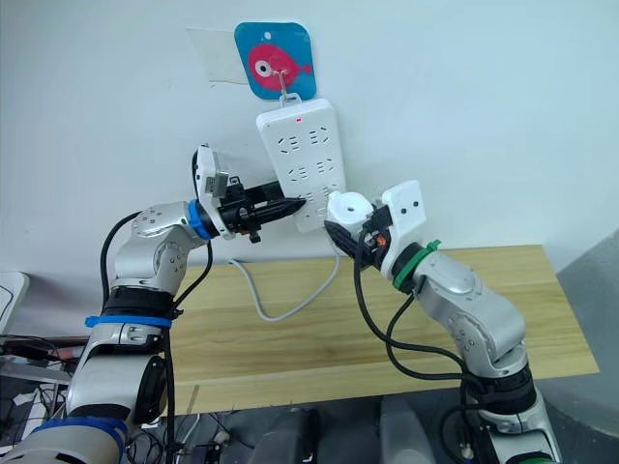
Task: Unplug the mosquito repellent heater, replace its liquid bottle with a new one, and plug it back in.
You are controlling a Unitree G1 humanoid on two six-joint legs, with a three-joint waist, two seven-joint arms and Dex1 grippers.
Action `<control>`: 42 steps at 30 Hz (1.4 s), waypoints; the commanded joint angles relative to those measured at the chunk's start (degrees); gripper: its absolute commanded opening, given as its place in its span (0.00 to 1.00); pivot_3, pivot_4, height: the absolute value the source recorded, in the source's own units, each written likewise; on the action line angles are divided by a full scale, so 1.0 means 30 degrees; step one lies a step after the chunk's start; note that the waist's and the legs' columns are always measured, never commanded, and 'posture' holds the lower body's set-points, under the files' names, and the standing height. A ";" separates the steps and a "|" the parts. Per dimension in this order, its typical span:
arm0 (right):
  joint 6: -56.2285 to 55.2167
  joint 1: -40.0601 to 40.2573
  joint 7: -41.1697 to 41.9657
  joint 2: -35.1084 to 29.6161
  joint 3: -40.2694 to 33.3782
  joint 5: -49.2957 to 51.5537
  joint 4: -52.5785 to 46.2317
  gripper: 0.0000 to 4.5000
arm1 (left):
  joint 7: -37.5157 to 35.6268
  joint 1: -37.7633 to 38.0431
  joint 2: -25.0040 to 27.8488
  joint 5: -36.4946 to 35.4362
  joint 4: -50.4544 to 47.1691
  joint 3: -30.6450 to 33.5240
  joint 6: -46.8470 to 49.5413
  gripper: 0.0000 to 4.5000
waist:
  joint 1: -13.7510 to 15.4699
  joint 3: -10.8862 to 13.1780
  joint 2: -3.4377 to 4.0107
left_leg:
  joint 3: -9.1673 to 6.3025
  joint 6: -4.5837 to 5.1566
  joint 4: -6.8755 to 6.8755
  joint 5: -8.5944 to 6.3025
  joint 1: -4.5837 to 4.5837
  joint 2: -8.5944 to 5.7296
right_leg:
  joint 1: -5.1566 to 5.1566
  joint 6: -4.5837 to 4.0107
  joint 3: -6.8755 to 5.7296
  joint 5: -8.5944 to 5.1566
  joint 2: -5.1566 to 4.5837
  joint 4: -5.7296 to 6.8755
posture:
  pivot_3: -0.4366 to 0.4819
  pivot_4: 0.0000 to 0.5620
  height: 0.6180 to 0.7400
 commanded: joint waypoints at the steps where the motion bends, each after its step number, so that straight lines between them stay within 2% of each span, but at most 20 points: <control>1: -0.0225 -0.0483 0.0306 0.0245 0.0119 -0.0317 -0.0371 0.69 | -0.0437 0.0023 0.0115 -0.0005 -0.0645 0.0036 -0.0251 0.30 | -0.0002 0.0000 0.0000 | 0.0001 -0.0001 0.0000 0.0001 0.0000 0.0000 | -0.0001 0.0000 0.0000 0.0000 0.0000 0.0000 | 0.34 0.33 1.00; 18: 0.0049 -0.1391 -0.0282 0.1431 0.1191 -0.2742 0.0067 0.69 | -0.0496 0.0259 -0.0156 -0.0355 -0.1323 0.0195 0.0663 0.30 | -0.0037 -0.0021 -0.0013 | 0.0035 -0.0014 0.0003 0.0008 -0.0004 0.0003 | -0.0098 -0.0005 0.0027 -0.0004 -0.0001 0.0143 | 0.34 0.33 1.00; 35: -0.0627 -0.3022 -0.1350 0.4332 0.1390 -0.5315 0.2756 0.69 | -0.0430 0.0633 -0.0609 -0.0601 -0.2236 0.0301 0.1839 0.30 | -0.0305 -0.0162 -0.0055 | 0.0042 -0.0025 0.0003 0.0015 0.0000 0.0002 | -0.0142 -0.0006 0.0045 -0.0004 -0.0002 0.0224 | 0.34 0.33 1.00; 42: -0.0521 -0.2740 -0.0796 0.4365 0.1374 -0.5414 0.2473 0.69 | -0.0148 0.0939 -0.0601 -0.0107 -0.2227 0.0295 0.1374 0.30 | -0.0322 -0.0273 -0.0044 | 0.0044 -0.0024 0.0003 0.0015 0.0000 0.0004 | -0.0171 -0.0006 0.0053 -0.0004 0.0001 0.0249 | 0.35 0.34 1.00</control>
